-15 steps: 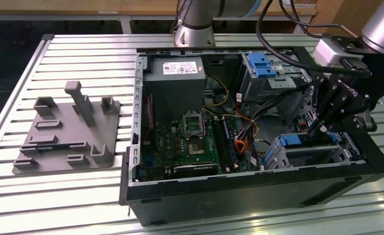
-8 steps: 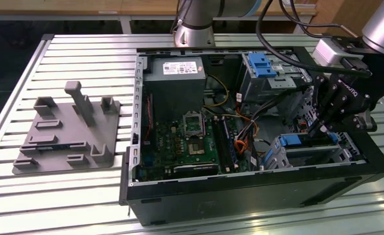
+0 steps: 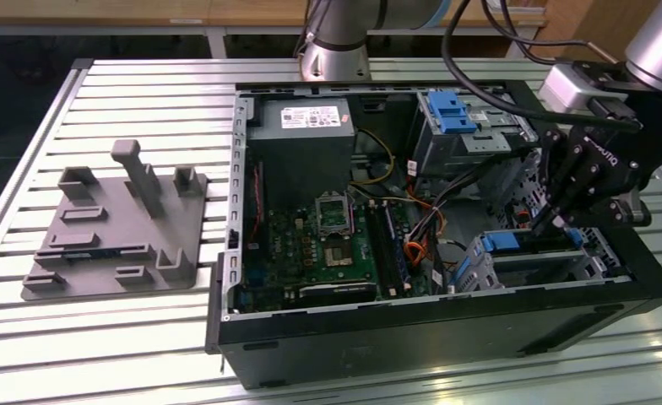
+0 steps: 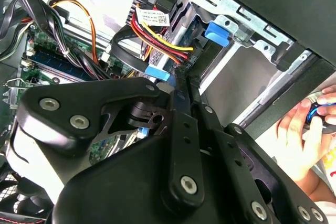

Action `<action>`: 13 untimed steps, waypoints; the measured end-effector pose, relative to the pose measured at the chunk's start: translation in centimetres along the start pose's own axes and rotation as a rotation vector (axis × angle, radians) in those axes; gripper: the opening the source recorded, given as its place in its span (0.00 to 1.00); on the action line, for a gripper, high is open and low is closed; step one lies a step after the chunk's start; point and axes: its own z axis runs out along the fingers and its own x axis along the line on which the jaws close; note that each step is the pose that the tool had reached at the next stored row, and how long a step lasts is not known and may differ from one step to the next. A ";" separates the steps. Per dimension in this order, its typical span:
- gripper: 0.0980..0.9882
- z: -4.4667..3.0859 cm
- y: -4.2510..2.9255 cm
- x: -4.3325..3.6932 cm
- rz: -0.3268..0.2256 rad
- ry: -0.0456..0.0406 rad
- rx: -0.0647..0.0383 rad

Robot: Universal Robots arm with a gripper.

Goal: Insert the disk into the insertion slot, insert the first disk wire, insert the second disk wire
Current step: 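Insert the second disk wire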

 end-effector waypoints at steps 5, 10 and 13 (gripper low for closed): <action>0.05 -0.03 0.04 -0.01 0.000 0.0002 0.000; 0.05 -0.04 0.04 -0.08 0.000 0.0003 0.000; 0.05 0.02 0.05 -0.16 0.000 0.0003 0.000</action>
